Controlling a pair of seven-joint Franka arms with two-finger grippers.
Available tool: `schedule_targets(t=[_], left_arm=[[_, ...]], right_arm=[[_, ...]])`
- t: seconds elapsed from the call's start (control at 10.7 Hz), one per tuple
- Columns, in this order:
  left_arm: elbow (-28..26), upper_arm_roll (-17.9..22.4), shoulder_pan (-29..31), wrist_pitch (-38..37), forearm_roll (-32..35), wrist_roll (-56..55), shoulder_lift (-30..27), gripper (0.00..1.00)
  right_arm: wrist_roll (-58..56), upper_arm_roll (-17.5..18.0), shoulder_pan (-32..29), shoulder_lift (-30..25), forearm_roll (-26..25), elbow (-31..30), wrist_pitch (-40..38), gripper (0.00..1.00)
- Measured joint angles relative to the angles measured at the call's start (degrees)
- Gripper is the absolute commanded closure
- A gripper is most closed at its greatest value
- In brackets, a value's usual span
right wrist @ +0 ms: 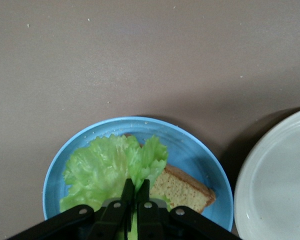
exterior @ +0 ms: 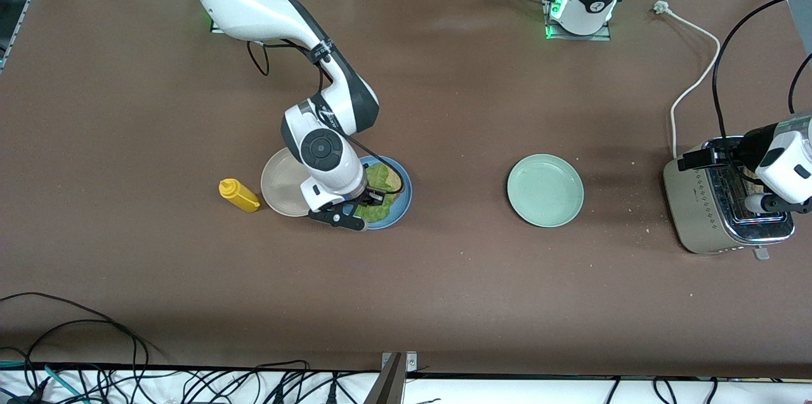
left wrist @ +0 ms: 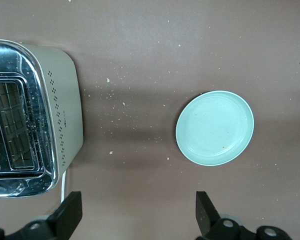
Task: Make sandwich in blue plate with both arms
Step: 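Lower the lettuce onto the bread slice and open the right gripper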
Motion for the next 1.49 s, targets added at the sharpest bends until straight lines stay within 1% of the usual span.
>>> schedule_targets(t=[0.09,0.19,1.12,1.49], left_arm=[[0.00,0.00,0.00,0.00,0.00,0.00,0.00,0.00],[0.00,0.00,0.00,0.00,0.00,0.00,0.00,0.00],[0.00,0.05,0.12,0.00,0.00,0.16,0.01,0.00],[0.00,0.05,0.13,-0.01,0.00,0.24,0.01,0.00]], right_arm=[[0.00,-0.05,0.00,0.10,-0.10,0.02,0.19,0.31],[0.00,-0.08,0.00,0.10,-0.10,0.06,0.23,0.00],[-0.25,-0.37,-0.01,-0.57,-0.63,1.02,0.00,0.00],[-2.81,-1.22,-0.03,-3.73,-0.74,1.04,-4.52,0.00]])
